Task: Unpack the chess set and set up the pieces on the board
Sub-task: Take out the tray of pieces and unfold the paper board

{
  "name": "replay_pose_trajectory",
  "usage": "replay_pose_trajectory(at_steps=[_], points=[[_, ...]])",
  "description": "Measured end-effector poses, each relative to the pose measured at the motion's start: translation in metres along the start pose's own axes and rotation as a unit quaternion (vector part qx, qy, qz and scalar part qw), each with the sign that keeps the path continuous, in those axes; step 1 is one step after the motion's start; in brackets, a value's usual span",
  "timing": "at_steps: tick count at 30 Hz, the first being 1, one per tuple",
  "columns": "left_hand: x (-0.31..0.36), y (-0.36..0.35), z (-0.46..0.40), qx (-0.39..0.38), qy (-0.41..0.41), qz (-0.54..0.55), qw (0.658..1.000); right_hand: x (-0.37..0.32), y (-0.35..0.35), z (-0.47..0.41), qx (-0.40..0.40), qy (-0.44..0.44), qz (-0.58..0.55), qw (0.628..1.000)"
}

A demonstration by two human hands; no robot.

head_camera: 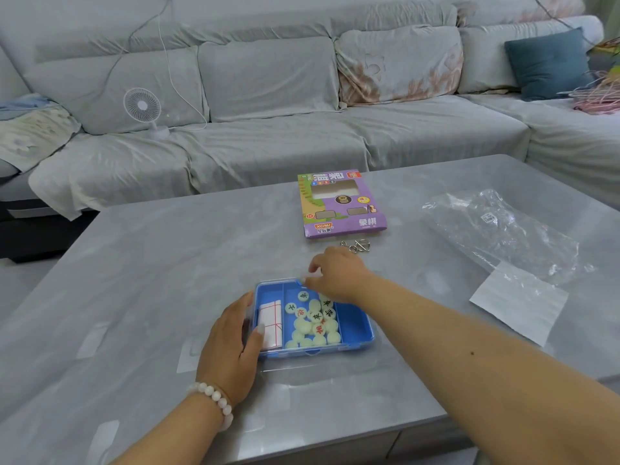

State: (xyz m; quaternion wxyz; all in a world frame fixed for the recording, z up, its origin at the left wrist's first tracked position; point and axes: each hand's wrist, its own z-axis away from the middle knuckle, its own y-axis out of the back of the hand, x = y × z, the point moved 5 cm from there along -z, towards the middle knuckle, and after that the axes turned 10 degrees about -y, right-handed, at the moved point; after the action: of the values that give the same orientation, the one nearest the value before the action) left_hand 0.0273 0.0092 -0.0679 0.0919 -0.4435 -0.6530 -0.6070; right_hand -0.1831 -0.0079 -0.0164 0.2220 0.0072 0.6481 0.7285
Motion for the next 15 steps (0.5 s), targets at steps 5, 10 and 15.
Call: replay_pose_trajectory(at_steps=[5,10,15], points=[[0.001,-0.002,0.000,-0.001,0.011,-0.009,1.000,-0.012,-0.008,-0.002,-0.023,-0.008,0.063,0.998],[0.002,-0.001,0.002,-0.002,0.012,-0.018,1.000,-0.017,-0.005,-0.009,-0.042,-0.024,0.048,0.998],[0.003,-0.002,0.000,-0.003,0.017,-0.030,0.999,-0.017,-0.002,-0.012,-0.023,-0.032,0.039,0.998]])
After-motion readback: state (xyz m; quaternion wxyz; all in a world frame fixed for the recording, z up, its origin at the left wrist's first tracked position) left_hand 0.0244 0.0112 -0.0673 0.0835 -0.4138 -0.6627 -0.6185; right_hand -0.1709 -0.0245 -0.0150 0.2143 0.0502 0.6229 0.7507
